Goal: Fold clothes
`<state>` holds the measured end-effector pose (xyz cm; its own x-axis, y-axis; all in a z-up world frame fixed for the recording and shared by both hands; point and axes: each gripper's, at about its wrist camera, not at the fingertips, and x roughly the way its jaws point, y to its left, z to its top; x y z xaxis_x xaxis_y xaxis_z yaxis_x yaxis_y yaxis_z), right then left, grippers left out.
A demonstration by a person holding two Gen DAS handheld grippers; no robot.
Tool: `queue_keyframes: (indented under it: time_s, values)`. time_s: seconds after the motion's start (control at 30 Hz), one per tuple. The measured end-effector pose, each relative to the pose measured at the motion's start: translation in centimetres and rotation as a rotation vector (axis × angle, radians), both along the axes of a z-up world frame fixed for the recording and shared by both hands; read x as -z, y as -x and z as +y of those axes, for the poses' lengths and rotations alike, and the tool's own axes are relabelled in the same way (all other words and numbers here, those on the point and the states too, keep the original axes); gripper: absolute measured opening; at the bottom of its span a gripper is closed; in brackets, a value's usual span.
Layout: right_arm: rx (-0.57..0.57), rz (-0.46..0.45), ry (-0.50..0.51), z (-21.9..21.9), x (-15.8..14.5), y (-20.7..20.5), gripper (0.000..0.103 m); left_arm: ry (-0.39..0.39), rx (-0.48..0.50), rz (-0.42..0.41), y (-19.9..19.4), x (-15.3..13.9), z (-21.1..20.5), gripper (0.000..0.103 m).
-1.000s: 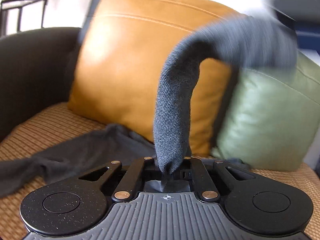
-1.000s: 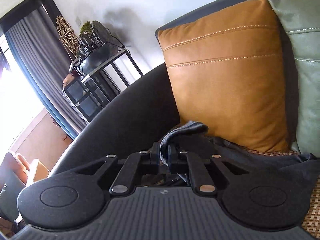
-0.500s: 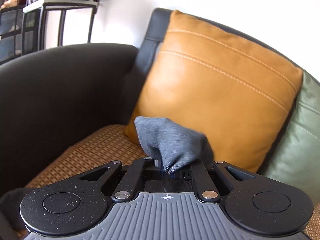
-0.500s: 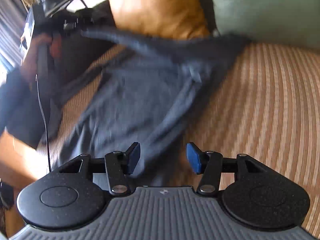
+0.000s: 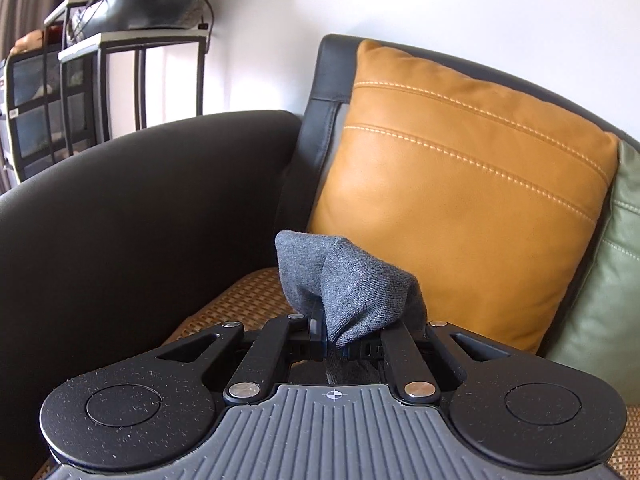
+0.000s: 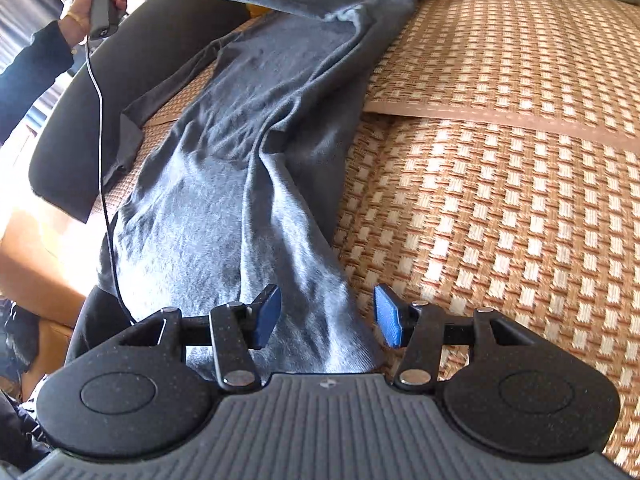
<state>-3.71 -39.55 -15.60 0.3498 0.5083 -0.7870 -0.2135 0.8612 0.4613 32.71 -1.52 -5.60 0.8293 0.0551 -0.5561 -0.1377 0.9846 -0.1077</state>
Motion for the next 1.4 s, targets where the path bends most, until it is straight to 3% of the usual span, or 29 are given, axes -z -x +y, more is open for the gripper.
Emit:
queue_keyframes:
  time_s: [0.03, 0.13, 0.23, 0.37, 0.53, 0.63, 0.73, 0.83, 0.9, 1.0, 1.1, 1.27, 1.4]
  values:
    - [0.003, 0.003, -0.011, -0.3, -0.5, 0.2, 0.002, -0.006, 0.008, 0.005, 0.1, 0.2, -0.2, 0.003]
    - [0.013, 0.013, -0.044, -1.4, -1.9, 0.6, 0.002, -0.001, 0.028, 0.017, 0.6, 0.7, -0.5, 0.004]
    - [0.065, -0.016, -0.152, -2.1, -5.4, 1.8, 0.002, 0.016, 0.038, 0.024, 1.0, 1.0, -0.5, 0.004]
    - [-0.062, -0.068, -0.231, 1.8, -10.1, 3.0, 0.002, 0.052, 0.027, 0.025, 1.5, 0.9, 0.1, 0.004]
    - [-0.265, 0.005, -0.273, 8.8, -8.0, 2.0, 0.002, 0.063, 0.001, 0.008, 1.9, 0.0, 2.2, 0.004]
    - [-0.297, 0.078, -0.201, 11.2, -4.2, 0.9, 0.005, 0.07, -0.002, 0.012, 1.8, 0.1, 3.6, 0.005]
    - [-0.278, 0.135, -0.166, 10.6, -2.9, -0.5, 0.015, 0.08, 0.004, 0.016, 1.6, 0.5, 4.5, 0.005]
    - [-0.2, 0.085, -0.211, 7.4, -5.1, -2.4, 0.024, 0.09, 0.01, 0.021, 1.4, 1.0, 4.9, 0.009]
    - [-0.114, 0.014, -0.2, 4.8, -6.9, -4.7, 0.029, 0.111, 0.015, 0.025, 1.2, 1.5, 5.0, 0.01]
    - [0.037, -0.11, -0.103, 1.6, -8.9, -10.4, 0.046, 0.142, 0.027, 0.016, 1.1, 2.0, 5.0, 0.015]
    - [0.134, -0.215, 0.018, -0.2, -9.4, -17.9, 0.046, 0.171, 0.041, -0.009, 1.0, 2.3, 5.1, 0.016]
    - [0.238, -0.293, 0.105, -0.6, -5.4, -29.7, 0.053, 0.219, 0.051, -0.066, 0.5, 2.7, 5.7, 0.02]
    - [0.319, -0.255, 0.122, -0.6, -0.7, -35.1, 0.056, 0.208, 0.057, -0.09, 0.0, 3.4, 5.7, 0.02]
